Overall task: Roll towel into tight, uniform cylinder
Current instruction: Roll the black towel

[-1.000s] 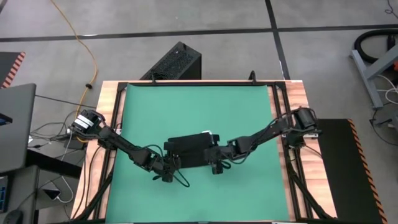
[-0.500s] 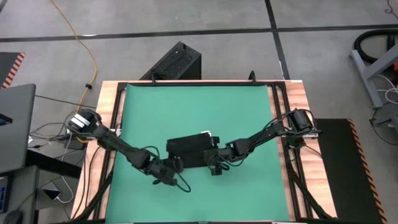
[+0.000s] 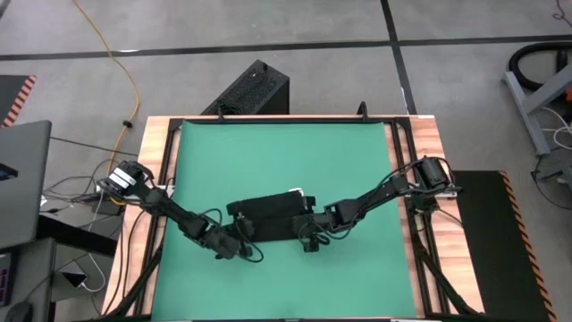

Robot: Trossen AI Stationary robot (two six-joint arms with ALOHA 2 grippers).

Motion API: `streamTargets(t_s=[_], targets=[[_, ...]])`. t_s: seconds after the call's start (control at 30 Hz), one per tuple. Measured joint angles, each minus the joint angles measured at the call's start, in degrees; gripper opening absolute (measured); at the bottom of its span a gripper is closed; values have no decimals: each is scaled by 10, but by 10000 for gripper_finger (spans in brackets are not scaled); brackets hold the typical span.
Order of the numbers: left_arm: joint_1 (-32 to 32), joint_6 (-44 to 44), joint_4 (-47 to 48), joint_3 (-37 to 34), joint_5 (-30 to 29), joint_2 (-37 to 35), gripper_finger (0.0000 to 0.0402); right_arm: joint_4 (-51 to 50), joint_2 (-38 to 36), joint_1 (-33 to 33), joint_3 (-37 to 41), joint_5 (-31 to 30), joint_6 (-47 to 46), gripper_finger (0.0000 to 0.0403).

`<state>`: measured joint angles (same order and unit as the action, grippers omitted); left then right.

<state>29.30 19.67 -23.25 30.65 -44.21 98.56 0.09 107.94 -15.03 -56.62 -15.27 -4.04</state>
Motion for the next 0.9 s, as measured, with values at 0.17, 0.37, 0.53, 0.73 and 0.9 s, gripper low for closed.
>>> streamTargets(t_s=[0.17,0.37,0.53,0.73,0.9], targets=[[0,22,6,-9,14,0,0,10,-2,0,1,-1,6,140],[0,21,13,-9,17,0,0,14,-62,-10,2,-6,76,145],[-1,21,26,-9,25,0,0,9,-134,-34,2,-18,136,146],[-1,23,40,-10,34,0,0,11,-134,-75,1,-24,184,164],[-1,26,43,-10,37,0,0,17,-110,-79,1,-40,191,225]])
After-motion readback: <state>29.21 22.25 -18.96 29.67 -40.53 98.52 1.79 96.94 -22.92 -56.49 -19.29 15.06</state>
